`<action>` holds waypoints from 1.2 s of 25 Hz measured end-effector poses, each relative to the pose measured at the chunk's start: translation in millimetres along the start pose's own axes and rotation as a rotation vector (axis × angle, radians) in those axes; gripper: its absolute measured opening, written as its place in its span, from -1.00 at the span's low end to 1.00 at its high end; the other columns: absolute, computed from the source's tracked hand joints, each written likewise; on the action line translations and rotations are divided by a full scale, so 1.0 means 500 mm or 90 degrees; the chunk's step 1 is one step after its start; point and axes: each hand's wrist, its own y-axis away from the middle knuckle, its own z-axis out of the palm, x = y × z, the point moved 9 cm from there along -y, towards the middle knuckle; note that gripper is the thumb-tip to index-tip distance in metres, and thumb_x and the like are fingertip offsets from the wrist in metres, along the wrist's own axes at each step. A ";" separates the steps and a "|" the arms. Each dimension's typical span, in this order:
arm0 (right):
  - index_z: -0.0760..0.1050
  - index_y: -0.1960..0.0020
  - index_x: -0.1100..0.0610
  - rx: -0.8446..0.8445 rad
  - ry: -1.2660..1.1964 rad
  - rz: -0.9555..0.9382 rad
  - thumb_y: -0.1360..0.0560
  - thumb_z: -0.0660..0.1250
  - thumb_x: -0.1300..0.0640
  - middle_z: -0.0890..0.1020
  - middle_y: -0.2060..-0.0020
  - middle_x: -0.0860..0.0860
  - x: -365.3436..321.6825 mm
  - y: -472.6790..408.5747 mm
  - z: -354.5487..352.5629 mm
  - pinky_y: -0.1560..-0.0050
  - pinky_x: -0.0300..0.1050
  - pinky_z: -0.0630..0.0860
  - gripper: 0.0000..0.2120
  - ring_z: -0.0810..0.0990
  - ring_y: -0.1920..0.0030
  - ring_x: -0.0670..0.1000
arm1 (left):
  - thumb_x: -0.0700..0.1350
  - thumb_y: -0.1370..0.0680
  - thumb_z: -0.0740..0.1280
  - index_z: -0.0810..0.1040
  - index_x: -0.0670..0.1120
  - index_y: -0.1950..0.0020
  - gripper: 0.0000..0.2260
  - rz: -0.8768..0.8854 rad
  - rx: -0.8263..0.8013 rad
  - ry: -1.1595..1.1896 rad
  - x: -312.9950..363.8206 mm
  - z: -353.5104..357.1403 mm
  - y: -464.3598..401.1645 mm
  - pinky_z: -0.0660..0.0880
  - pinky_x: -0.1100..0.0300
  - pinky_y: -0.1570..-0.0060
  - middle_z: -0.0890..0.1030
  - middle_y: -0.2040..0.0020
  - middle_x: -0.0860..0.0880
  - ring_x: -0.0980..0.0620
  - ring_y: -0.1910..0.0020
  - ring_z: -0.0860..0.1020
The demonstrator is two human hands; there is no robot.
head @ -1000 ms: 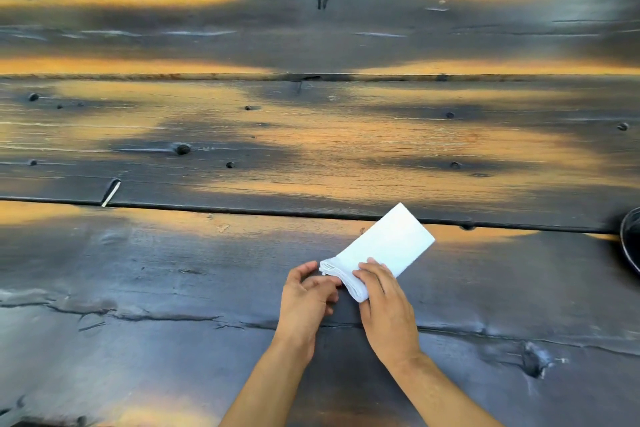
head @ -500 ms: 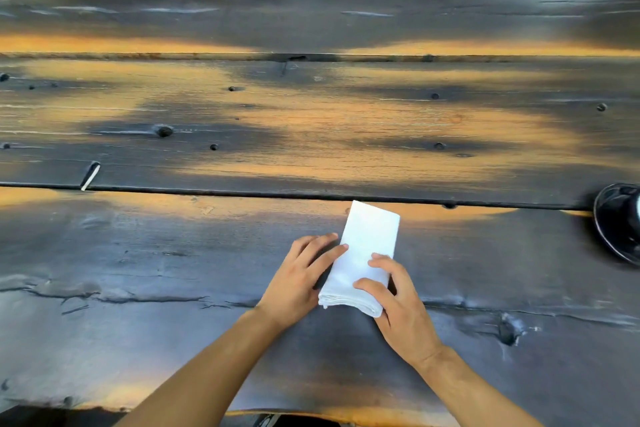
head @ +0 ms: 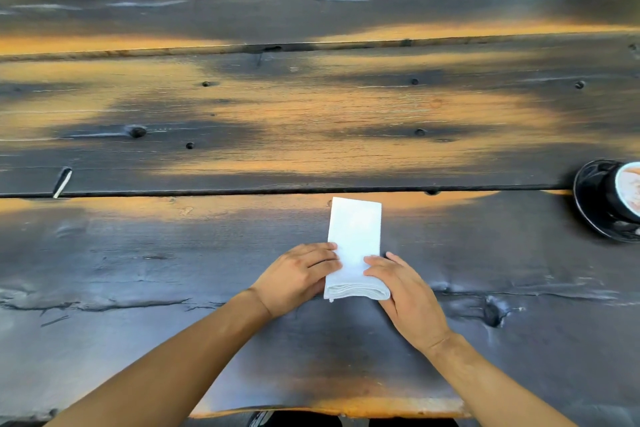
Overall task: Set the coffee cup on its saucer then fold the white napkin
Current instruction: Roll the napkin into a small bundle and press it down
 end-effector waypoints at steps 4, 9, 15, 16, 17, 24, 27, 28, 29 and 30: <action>0.57 -0.17 0.06 -0.030 -0.038 0.097 -0.65 0.10 -0.19 0.70 -0.09 -0.03 0.024 -0.008 0.004 -0.27 -0.31 0.39 -0.59 0.55 -0.14 -0.07 | -0.06 -0.56 0.34 0.64 -0.14 -0.24 -0.70 -0.142 0.016 0.106 -0.022 -0.014 0.003 0.50 0.18 -0.25 0.67 -0.24 -0.05 0.03 -0.27 0.59; 0.61 -0.10 0.14 -0.054 -0.080 0.342 -0.58 0.19 -0.23 0.62 0.34 -0.05 0.077 -0.045 -0.004 0.20 0.06 0.48 -0.54 0.57 0.28 0.11 | 0.02 -0.62 0.36 0.67 -0.01 -0.13 -0.82 -0.418 0.048 0.274 -0.061 -0.033 -0.012 0.48 0.33 0.09 0.71 0.05 0.15 0.20 0.09 0.62; 0.45 0.10 0.08 -0.099 -0.073 0.464 -0.61 0.06 -0.27 0.63 0.35 0.05 0.127 -0.113 0.003 0.13 0.14 0.57 -0.55 0.62 0.29 0.16 | 0.02 -0.60 0.38 0.62 -0.05 0.09 -0.84 -0.636 0.095 0.350 -0.101 -0.026 -0.045 0.38 0.36 0.26 0.60 0.30 0.14 0.24 0.31 0.52; 0.43 0.13 0.09 -0.105 -0.068 0.476 -0.62 0.06 -0.26 0.62 0.35 0.05 0.131 -0.121 0.006 0.13 0.14 0.57 -0.55 0.62 0.29 0.17 | 0.01 -0.60 0.36 0.60 -0.04 0.10 -0.84 -0.654 0.089 0.336 -0.105 -0.023 -0.052 0.41 0.28 0.24 0.59 0.31 0.13 0.20 0.31 0.51; 0.42 0.15 0.09 -0.109 -0.060 0.481 -0.63 0.08 -0.25 0.61 0.34 0.05 0.133 -0.128 0.008 0.13 0.13 0.56 -0.56 0.62 0.27 0.19 | 0.01 -0.60 0.35 0.59 -0.05 0.10 -0.84 -0.670 0.086 0.326 -0.108 -0.020 -0.058 0.43 0.21 0.20 0.59 0.30 0.12 0.16 0.29 0.52; 0.51 0.10 0.11 -0.132 -0.015 0.527 -0.60 0.20 -0.22 0.63 0.31 0.05 0.142 -0.146 0.015 0.17 0.04 0.52 -0.60 0.58 0.18 0.18 | 0.08 -0.60 0.30 0.58 -0.09 0.09 -0.75 -0.753 0.122 0.273 -0.116 -0.016 -0.062 0.50 0.09 0.10 0.66 0.24 0.04 -0.03 0.17 0.61; 0.50 0.08 0.08 -0.078 -0.001 0.564 -0.58 0.26 -0.19 0.64 0.29 0.02 0.133 -0.137 0.004 0.20 0.00 0.53 -0.67 0.60 0.18 0.13 | 0.08 -0.57 0.33 0.57 -0.06 -0.01 -0.78 -0.765 0.134 0.240 -0.118 -0.019 -0.063 0.54 0.05 0.06 0.66 0.24 0.04 -0.04 0.15 0.63; 0.48 0.03 0.06 -0.059 0.023 0.571 -0.57 0.28 -0.18 0.65 0.26 0.01 0.129 -0.135 0.002 0.20 -0.01 0.52 -0.70 0.61 0.16 0.13 | 0.08 -0.56 0.34 0.55 -0.06 -0.05 -0.78 -0.763 0.131 0.227 -0.119 -0.019 -0.063 0.54 0.05 0.06 0.67 0.22 0.03 -0.06 0.14 0.63; 0.46 -0.03 0.04 -0.044 0.050 0.573 -0.56 0.29 -0.17 0.66 0.20 0.01 0.124 -0.132 0.000 0.17 -0.01 0.51 -0.72 0.62 0.11 0.15 | 0.07 -0.55 0.35 0.54 -0.06 -0.07 -0.77 -0.760 0.124 0.219 -0.122 -0.015 -0.063 0.55 0.04 0.06 0.67 0.20 0.01 -0.08 0.13 0.63; 0.44 -0.10 0.02 -0.030 0.065 0.571 -0.55 0.31 -0.16 0.67 0.14 0.02 0.120 -0.131 0.001 0.13 0.00 0.52 -0.72 0.62 0.06 0.15 | 0.06 -0.54 0.35 0.52 -0.06 -0.07 -0.77 -0.760 0.118 0.219 -0.124 -0.010 -0.063 0.55 0.03 0.06 0.68 0.18 -0.01 -0.10 0.12 0.64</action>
